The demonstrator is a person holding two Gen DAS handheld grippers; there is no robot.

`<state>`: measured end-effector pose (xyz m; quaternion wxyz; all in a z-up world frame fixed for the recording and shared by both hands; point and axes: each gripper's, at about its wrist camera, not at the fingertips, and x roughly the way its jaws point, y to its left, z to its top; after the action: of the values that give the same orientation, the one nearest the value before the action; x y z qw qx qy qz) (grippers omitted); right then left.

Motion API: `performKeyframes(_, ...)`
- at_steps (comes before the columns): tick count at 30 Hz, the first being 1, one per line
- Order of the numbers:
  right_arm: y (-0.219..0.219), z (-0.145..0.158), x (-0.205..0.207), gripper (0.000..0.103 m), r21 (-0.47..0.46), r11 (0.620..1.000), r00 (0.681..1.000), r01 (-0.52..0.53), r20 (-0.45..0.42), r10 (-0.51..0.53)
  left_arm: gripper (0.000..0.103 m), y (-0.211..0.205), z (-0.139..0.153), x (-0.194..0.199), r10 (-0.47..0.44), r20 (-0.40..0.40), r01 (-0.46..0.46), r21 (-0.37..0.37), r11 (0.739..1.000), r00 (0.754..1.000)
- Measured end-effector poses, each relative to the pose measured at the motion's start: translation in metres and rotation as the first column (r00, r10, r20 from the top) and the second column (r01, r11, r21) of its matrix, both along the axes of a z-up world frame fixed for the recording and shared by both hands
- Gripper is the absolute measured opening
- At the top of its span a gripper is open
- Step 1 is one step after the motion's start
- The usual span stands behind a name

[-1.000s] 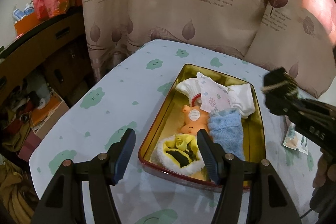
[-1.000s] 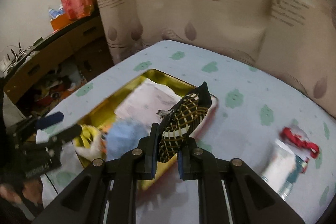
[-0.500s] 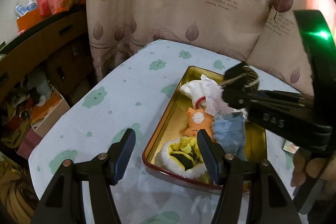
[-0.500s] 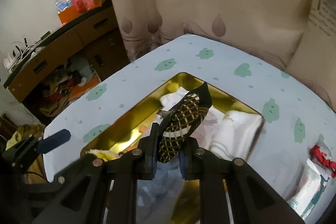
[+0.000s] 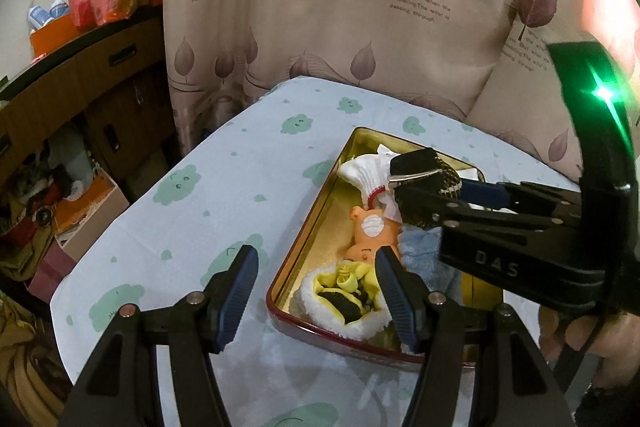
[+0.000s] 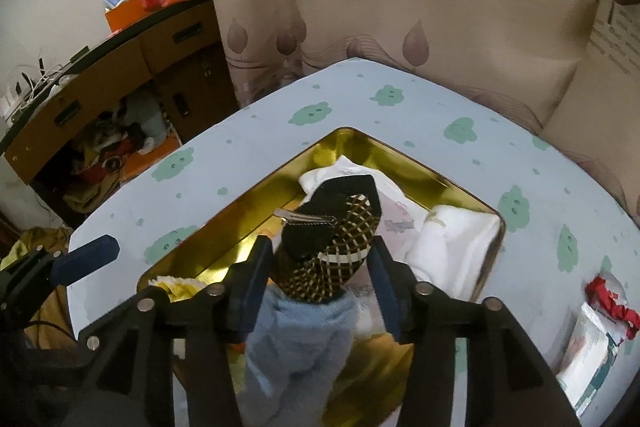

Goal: Organize soft objects
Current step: 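Carry the black-and-gold slipper into the tin and open the right tool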

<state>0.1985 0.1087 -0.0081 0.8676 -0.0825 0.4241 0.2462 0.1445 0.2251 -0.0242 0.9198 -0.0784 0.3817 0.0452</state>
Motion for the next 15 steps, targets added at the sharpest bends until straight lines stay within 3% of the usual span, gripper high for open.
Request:
performKeyframes(3, -0.008, 0.002, -0.005, 0.051, 0.0, 1.0, 1.0, 0.008, 0.006, -0.008, 0.062, -0.002, 0.0, 0.0, -0.006, -0.002, 0.006, 0.007, 1.0, 1.0)
performKeyframes(6, -0.017, 0.006, -0.011, 0.06, 0.002, 1.0, 1.0, 0.022, 0.017, -0.022, 0.062, -0.002, -0.001, -0.001, -0.007, -0.002, 0.007, 0.013, 1.0, 1.0)
performKeyframes(11, -0.041, 0.02, -0.02, 0.062, 0.013, 0.999, 0.998, 0.051, 0.047, -0.052, 0.062, -0.001, -0.001, -0.001, -0.003, -0.007, 0.003, 0.008, 1.0, 1.0)
performKeyframes(15, -0.072, 0.034, -0.024, 0.075, 0.004, 0.994, 0.99, 0.108, 0.092, -0.108, 0.062, -0.001, -0.001, -0.002, -0.001, -0.005, 0.001, 0.004, 1.0, 1.0)
